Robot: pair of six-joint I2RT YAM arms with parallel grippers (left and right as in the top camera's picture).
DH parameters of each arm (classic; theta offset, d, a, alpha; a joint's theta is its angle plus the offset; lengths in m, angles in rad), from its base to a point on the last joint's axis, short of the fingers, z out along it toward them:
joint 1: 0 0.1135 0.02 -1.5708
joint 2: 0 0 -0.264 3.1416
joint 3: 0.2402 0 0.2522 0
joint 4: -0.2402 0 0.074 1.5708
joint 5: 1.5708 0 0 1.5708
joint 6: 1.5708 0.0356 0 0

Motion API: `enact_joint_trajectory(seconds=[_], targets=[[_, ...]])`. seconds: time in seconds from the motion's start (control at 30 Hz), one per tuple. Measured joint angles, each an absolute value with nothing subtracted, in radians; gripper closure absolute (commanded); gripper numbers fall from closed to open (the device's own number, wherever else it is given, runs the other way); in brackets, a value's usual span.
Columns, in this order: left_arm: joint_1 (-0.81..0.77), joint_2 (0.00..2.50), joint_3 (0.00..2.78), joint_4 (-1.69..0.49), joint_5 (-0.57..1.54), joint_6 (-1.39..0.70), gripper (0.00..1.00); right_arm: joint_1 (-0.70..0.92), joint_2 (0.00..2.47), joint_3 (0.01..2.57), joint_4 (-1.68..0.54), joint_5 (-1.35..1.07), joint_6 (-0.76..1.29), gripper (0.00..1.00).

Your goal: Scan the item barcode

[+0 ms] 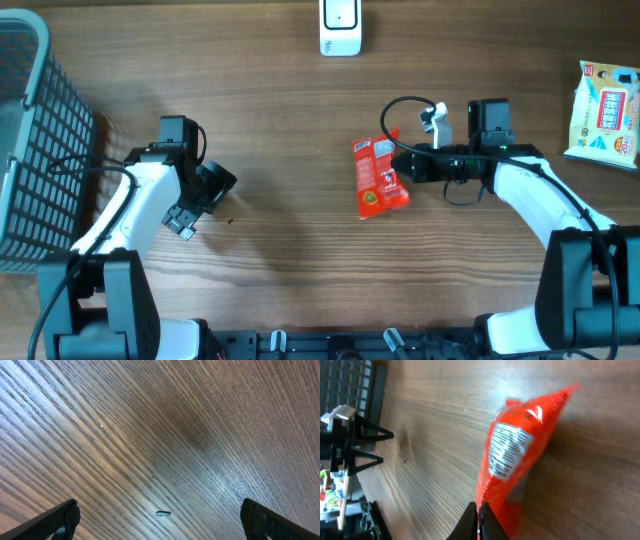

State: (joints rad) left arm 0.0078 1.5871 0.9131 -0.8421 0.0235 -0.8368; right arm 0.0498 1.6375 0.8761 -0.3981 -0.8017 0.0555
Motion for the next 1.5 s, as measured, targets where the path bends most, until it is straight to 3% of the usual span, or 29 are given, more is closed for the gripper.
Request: enact_joint_trajectory(seconds=[0.03, 0.07, 0.13, 0.37, 0.47, 0.77, 0.97, 1.07, 1.1, 1.13, 1.17, 1.23, 1.37, 1.5], targets=[[0.008, 1.587, 0.913, -0.842, 0.023, -0.837, 0.00, 0.050, 1.637, 0.877, -0.437, -0.773, 0.057, 0.54], [0.008, 1.587, 0.913, -0.842, 0.023, -0.837, 0.00, 0.050, 1.637, 0.878, -0.463, -0.738, 0.057, 0.33], [0.008, 1.587, 0.913, -0.841, 0.023, -0.837, 0.00, 0.050, 1.637, 0.878, -0.488, -0.677, 0.063, 0.18], [0.008, 1.587, 0.913, -0.842, 0.023, -0.837, 0.00, 0.050, 1.645, 0.878, -0.490, -0.596, 0.170, 0.09], [0.008, 1.587, 0.913, -0.842, 0.023, -0.837, 0.00, 0.050, 1.682, 0.878, -0.489, -0.592, 0.194, 0.00], [0.008, 1.587, 0.912, -0.780, 0.044, -0.837, 0.00, 0.049, 1.727, 0.880, -0.469, -0.594, 0.329, 0.00], [0.001, 1.587, 0.911, -0.748, 0.251, -0.837, 0.00, 0.050, 1.730, 0.884, -0.478, -0.598, 0.461, 0.00], [-0.079, 1.587, 0.909, -0.624, 0.376, -0.788, 0.02, 0.050, 1.730, 0.884, -0.476, -0.598, 0.477, 0.00], [-0.118, 1.587, 0.908, -0.591, 0.398, -0.780, 0.13, 0.050, 1.730, 0.884, -0.474, -0.598, 0.480, 0.00], [-0.164, 1.588, 0.907, -0.553, 0.418, -0.775, 0.48, 0.050, 1.730, 0.884, -0.472, -0.598, 0.483, 0.00], [-0.221, 1.588, 0.907, -0.493, 0.432, -0.766, 0.70, 0.050, 1.730, 0.884, -0.471, -0.598, 0.487, 0.00], [-0.324, 1.594, 0.907, -0.394, 0.446, -0.767, 0.96, 0.050, 1.730, 0.884, -0.471, -0.598, 0.487, 0.00], [-0.485, 1.635, 0.907, -0.294, 0.305, -0.900, 0.96, 0.050, 1.731, 0.884, -0.472, -0.598, 0.490, 0.00], [-0.540, 1.728, 0.905, -0.101, 0.210, -0.991, 0.96, 0.050, 1.731, 0.885, -0.473, -0.598, 0.490, 0.00]])
